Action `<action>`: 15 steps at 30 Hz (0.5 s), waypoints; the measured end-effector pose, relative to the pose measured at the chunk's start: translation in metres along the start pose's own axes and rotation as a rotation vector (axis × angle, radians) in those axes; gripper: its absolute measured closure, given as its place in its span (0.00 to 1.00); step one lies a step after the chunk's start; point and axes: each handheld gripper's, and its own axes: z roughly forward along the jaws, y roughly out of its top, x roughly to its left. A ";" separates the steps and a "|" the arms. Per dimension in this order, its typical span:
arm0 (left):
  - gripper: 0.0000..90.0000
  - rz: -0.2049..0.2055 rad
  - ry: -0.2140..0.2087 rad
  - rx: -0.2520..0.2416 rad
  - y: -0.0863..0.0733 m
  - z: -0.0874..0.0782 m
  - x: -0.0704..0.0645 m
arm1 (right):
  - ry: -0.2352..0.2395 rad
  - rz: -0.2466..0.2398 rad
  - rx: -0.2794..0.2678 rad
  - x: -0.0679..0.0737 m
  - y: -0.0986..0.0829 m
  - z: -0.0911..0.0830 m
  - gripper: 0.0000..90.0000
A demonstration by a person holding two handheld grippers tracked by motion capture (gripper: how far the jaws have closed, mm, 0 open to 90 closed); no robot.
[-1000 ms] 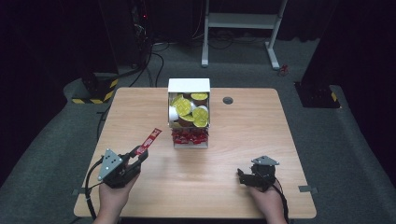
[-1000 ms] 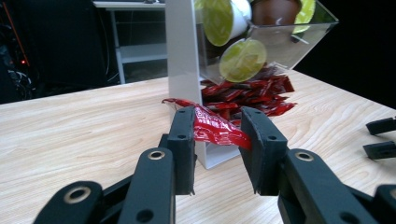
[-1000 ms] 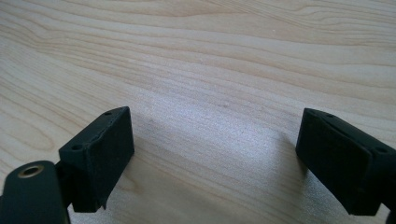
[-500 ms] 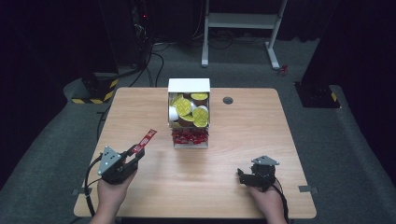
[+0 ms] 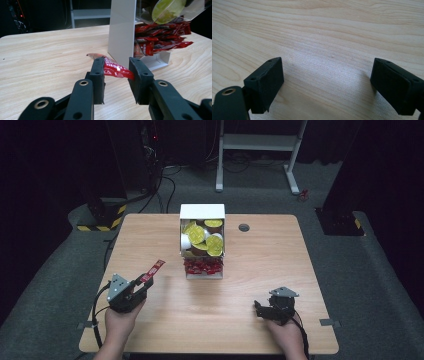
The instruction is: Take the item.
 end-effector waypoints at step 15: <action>0.74 0.001 0.016 0.028 0.008 0.025 0.007 | 0.000 0.000 0.000 0.000 0.000 0.000 0.12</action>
